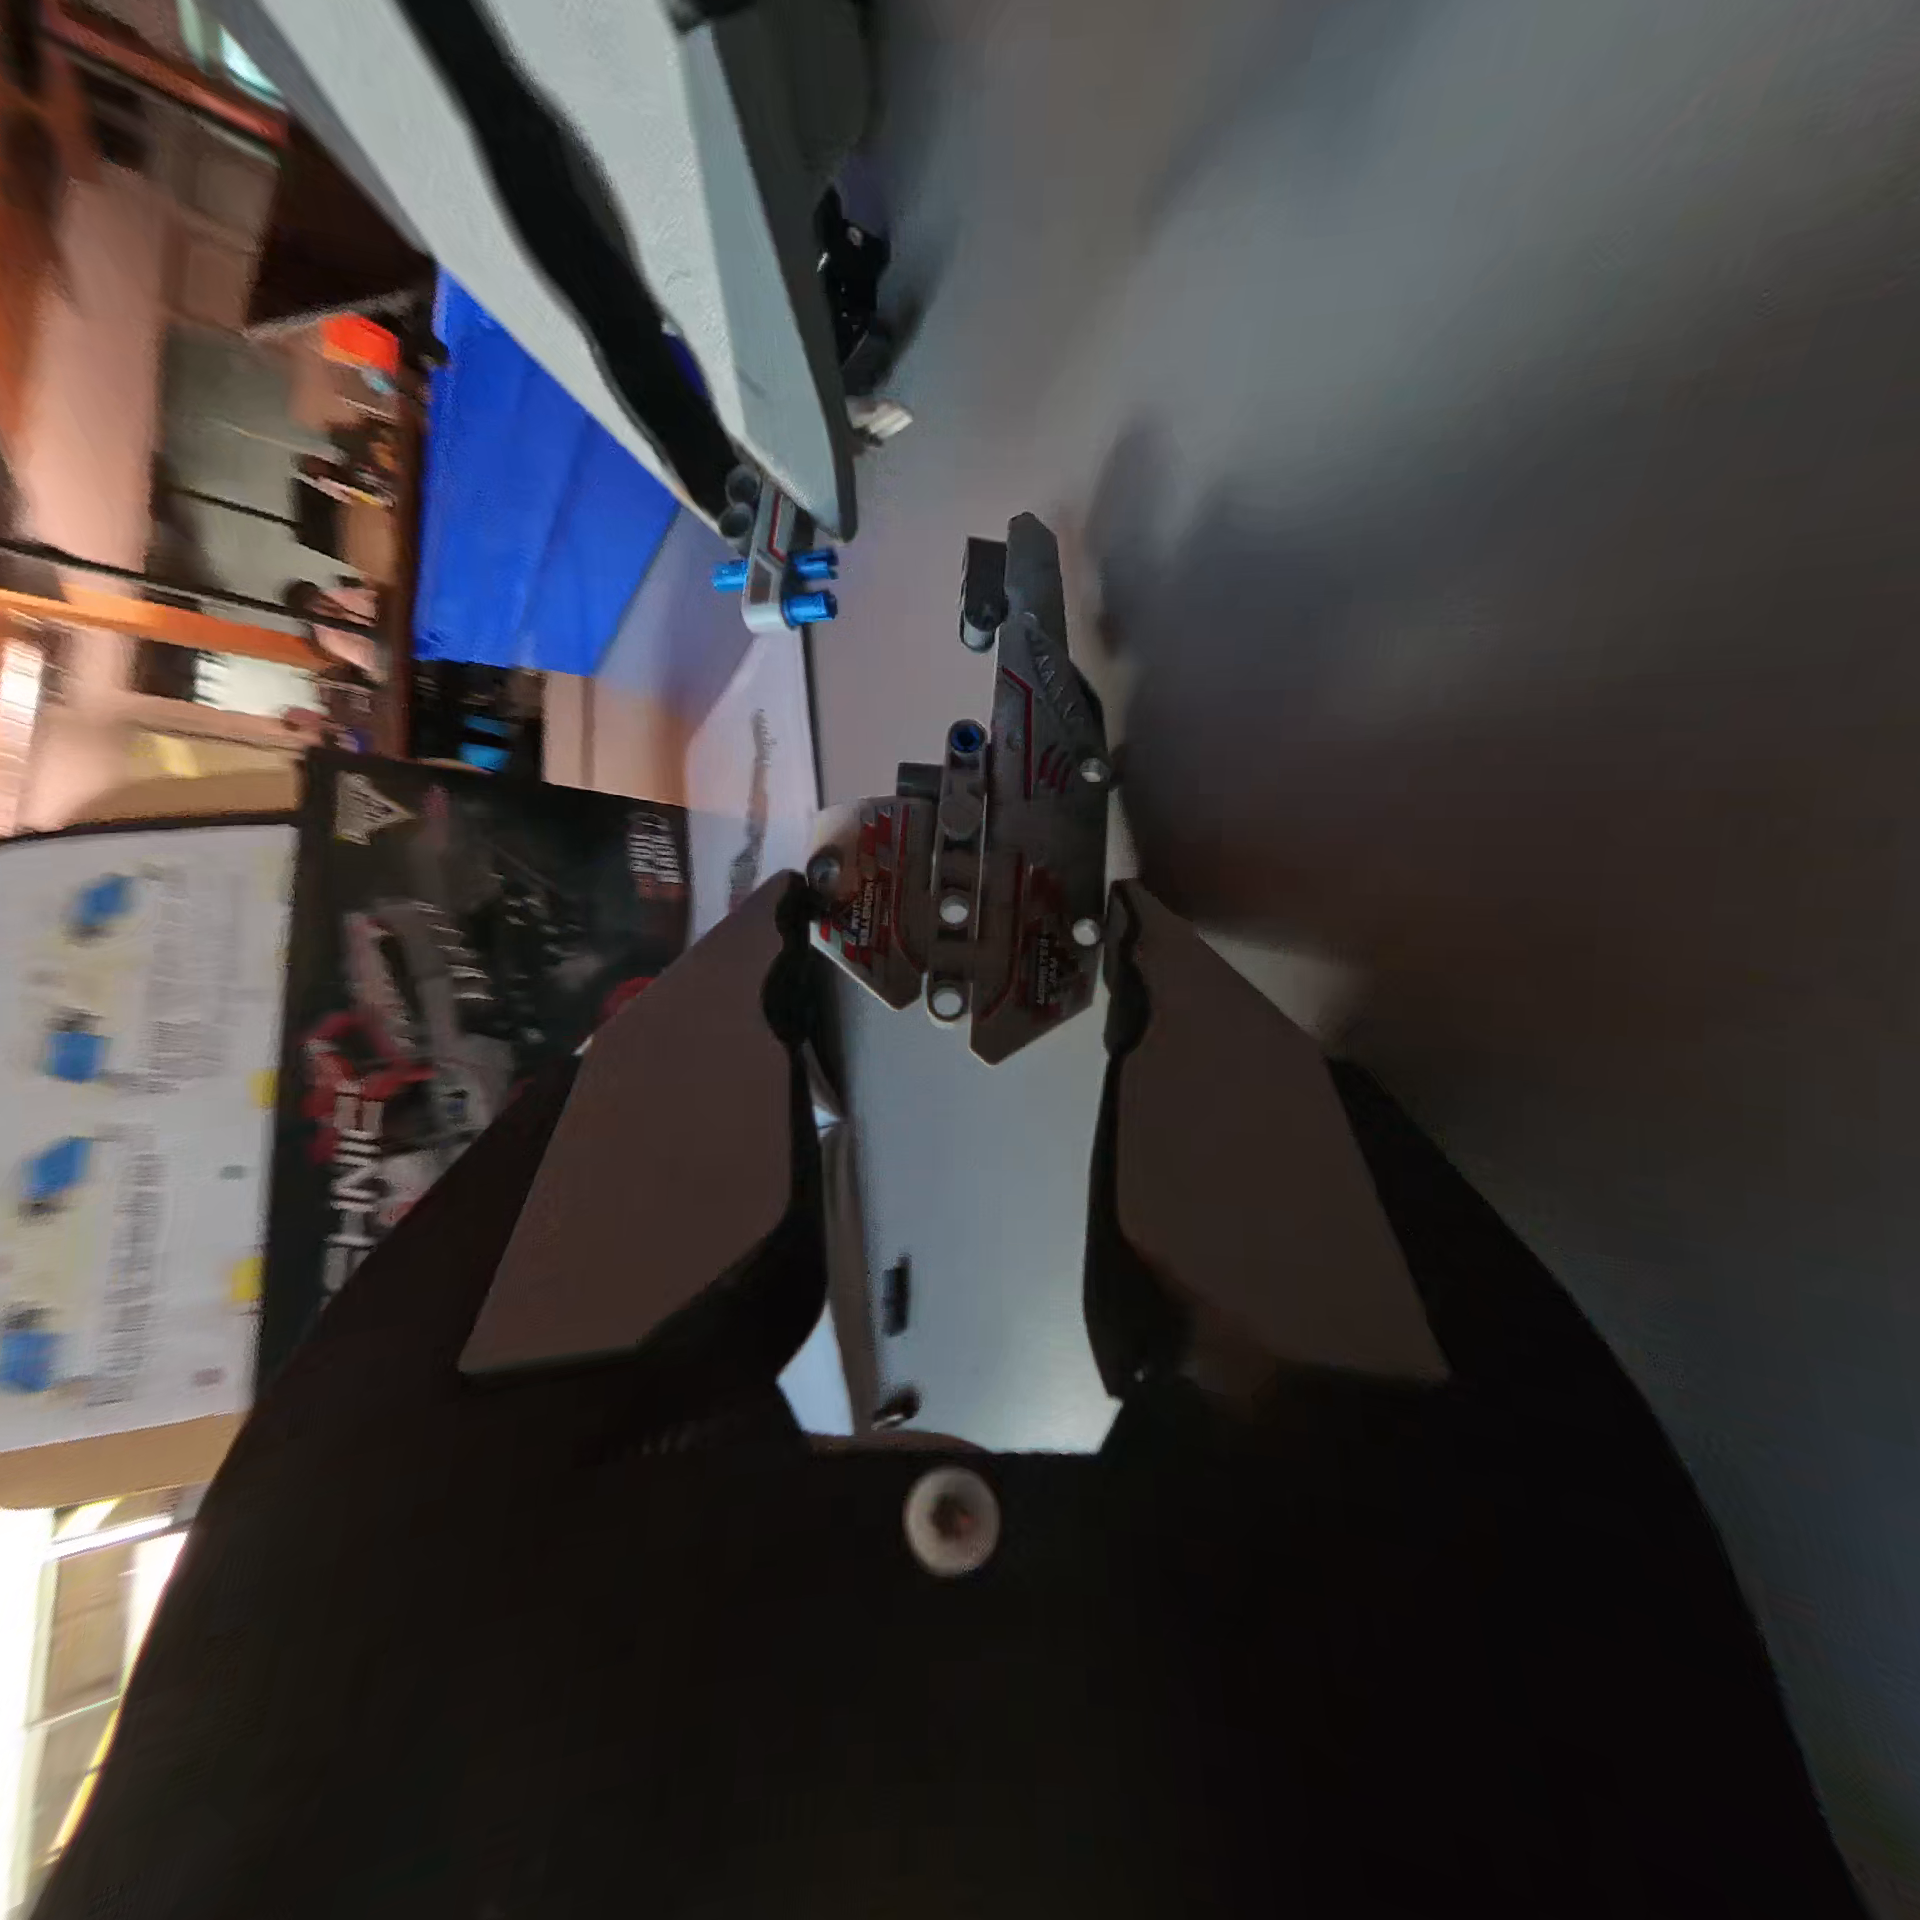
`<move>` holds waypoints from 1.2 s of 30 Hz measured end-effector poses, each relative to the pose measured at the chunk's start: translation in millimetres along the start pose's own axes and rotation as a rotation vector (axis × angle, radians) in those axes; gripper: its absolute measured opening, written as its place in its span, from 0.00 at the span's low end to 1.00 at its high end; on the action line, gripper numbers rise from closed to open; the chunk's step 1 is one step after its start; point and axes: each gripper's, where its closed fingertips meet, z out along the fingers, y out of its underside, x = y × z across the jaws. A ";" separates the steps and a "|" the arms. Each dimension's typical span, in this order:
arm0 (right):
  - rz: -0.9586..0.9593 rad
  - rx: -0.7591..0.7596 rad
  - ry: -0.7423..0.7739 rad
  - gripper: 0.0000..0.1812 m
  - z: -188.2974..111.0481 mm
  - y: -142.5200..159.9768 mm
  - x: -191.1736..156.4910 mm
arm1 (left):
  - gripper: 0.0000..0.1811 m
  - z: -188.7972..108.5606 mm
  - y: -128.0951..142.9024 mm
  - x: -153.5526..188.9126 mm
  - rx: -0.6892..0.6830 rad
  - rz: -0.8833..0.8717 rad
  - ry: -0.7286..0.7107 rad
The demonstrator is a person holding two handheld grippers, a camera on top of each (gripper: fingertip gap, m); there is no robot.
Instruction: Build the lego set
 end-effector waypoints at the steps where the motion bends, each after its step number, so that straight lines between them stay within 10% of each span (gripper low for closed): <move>1: -0.014 0.000 0.002 0.08 0.6 1.6 -2.4 | 0.30 -1.7 -0.4 -0.6 -0.019 0.075 -0.047; 7: -0.018 0.064 0.053 0.09 3.6 5.3 -12.2 | 0.30 -9.9 -1.3 -2.4 -0.032 0.329 -0.276; 36: -0.388 0.066 0.429 0.08 29.6 -8.7 -3.1 | 0.30 -1.5 6.3 -7.1 0.092 0.036 -0.146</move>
